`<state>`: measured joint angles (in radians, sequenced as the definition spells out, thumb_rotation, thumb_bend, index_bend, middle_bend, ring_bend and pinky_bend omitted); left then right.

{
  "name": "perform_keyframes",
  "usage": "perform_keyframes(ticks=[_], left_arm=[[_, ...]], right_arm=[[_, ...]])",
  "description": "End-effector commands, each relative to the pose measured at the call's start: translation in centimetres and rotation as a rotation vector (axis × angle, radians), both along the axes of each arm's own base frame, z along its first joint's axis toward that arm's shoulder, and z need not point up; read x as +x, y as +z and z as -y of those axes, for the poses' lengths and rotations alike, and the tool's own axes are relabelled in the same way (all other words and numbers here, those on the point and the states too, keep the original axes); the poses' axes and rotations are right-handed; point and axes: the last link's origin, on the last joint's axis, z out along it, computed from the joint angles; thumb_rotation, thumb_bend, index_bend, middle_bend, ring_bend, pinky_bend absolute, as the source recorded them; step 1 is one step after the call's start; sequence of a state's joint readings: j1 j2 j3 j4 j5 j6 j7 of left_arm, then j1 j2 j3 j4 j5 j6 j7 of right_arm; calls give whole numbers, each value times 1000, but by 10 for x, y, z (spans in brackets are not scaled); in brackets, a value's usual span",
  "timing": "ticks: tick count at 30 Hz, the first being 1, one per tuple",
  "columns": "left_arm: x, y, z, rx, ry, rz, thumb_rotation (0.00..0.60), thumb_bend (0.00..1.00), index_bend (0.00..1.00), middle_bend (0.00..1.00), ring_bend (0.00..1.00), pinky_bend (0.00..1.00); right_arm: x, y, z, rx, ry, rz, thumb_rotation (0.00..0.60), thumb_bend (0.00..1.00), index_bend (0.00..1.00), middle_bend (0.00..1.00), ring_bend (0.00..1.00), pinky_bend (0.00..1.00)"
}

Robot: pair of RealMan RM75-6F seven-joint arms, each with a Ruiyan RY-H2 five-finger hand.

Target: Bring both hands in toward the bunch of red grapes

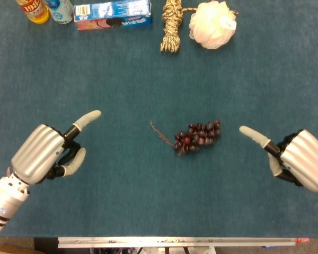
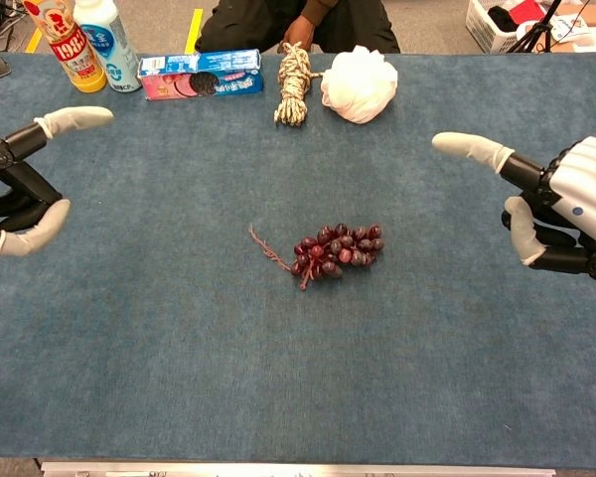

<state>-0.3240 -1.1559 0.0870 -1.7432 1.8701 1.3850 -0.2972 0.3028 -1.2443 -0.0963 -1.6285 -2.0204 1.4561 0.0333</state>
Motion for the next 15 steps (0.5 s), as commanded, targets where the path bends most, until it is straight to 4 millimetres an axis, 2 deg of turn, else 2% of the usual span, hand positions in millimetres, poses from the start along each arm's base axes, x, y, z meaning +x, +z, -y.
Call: perform_keyframes(ticks=[1,15], left_arm=[[4,0,4,32,-27,42,600,570,0,945,1000,968],[-10,-8,10,114,-68,91,600,570,0,952,1000,973]], right_arm=[[3,0,-1,-40,50,32,600,864,0,1000,1000,1000],[-1,-11,3,-134,166,130,600,865,0,1000,1000,1000]])
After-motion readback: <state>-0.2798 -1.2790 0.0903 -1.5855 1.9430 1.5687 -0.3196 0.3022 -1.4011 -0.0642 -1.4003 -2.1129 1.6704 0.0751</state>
